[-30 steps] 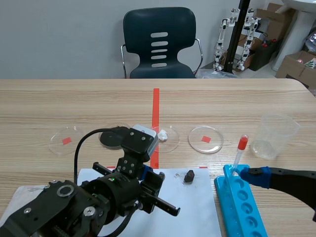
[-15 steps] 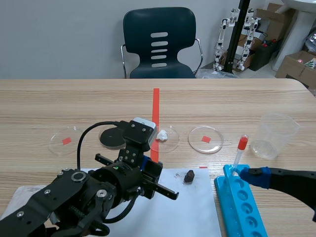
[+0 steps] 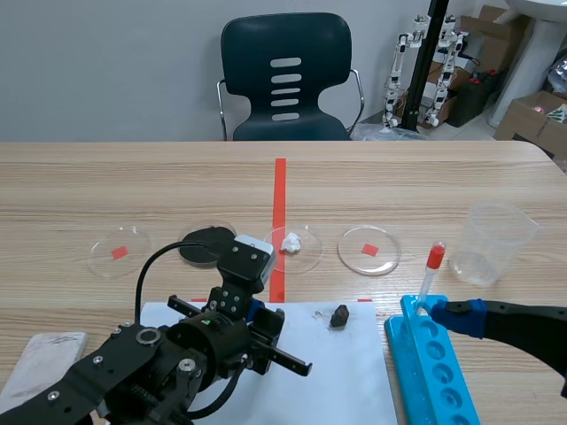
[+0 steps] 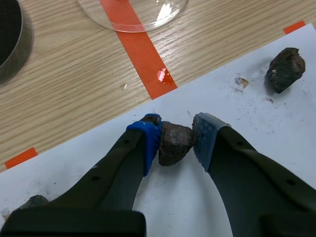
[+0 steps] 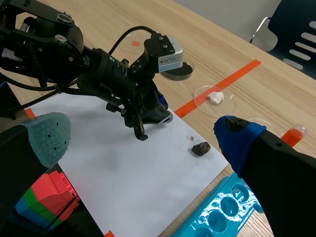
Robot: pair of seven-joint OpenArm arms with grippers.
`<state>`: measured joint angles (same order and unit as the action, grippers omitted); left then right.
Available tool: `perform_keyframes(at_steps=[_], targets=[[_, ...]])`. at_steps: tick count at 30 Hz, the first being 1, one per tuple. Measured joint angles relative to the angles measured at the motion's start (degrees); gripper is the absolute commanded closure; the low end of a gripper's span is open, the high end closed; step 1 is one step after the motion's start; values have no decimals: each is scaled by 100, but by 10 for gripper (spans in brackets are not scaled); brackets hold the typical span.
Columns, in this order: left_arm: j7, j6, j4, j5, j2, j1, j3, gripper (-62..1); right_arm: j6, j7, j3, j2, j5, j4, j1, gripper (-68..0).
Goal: Put the middle mineral back
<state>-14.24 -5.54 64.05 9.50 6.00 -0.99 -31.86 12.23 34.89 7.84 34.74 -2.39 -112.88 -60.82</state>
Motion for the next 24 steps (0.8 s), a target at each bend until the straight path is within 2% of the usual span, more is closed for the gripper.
perform_keyframes(at_steps=[11,15,20,24], targets=[[39,-2,0,0,-13,-9,0,-59,0,0,0,0,0,0,0,-606],[39,-2,0,0,-13,-9,0,-146,0,0,0,0,0,0,0,-606],[39,-2,0,0,-13,-9,0,-206,0,0,0,0,0,0,0,-606],[42,-2,0,0,-13,-9,0,-338,0,0,0,0,0,0,0,-606]])
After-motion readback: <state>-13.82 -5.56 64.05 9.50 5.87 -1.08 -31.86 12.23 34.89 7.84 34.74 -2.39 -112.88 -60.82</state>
